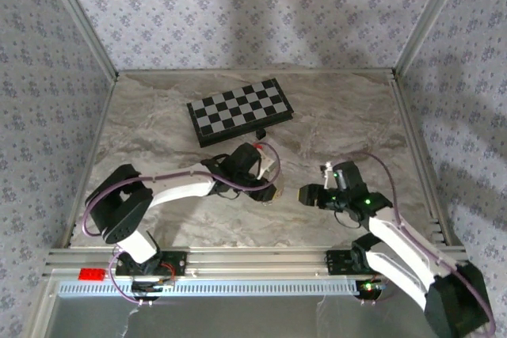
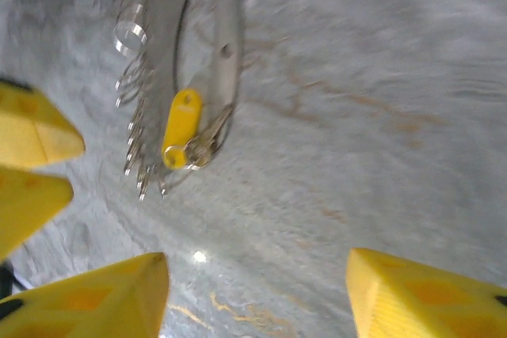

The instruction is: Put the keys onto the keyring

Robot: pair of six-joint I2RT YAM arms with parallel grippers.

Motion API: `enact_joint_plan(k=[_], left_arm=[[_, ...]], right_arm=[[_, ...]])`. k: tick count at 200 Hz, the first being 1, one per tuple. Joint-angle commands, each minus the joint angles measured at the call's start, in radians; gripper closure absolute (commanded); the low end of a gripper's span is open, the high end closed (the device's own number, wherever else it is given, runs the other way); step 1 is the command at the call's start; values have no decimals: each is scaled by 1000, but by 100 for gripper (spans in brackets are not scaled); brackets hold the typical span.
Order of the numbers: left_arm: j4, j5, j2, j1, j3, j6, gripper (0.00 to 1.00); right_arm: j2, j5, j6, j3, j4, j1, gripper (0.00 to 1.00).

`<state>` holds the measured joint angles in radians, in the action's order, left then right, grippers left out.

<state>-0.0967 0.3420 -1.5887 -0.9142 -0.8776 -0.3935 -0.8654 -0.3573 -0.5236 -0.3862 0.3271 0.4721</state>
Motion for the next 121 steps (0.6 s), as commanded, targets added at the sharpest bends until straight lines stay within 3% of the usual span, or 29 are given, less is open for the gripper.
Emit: enact_joint_plan(k=[1, 29, 73, 121], left_arm=[[57, 61, 85, 52, 66, -61, 65], [61, 61, 190, 99, 131, -69, 64], [104, 59, 278, 151, 196, -86, 64], [148, 61, 313, 186, 235, -102, 64]], right_arm=[[-122, 2, 69, -87, -54, 84, 46], [-277, -14, -10, -108, -178, 143, 59], [-401, 43, -49, -178, -198, 267, 64], [-480, 80, -90, -184, -252, 288, 70]])
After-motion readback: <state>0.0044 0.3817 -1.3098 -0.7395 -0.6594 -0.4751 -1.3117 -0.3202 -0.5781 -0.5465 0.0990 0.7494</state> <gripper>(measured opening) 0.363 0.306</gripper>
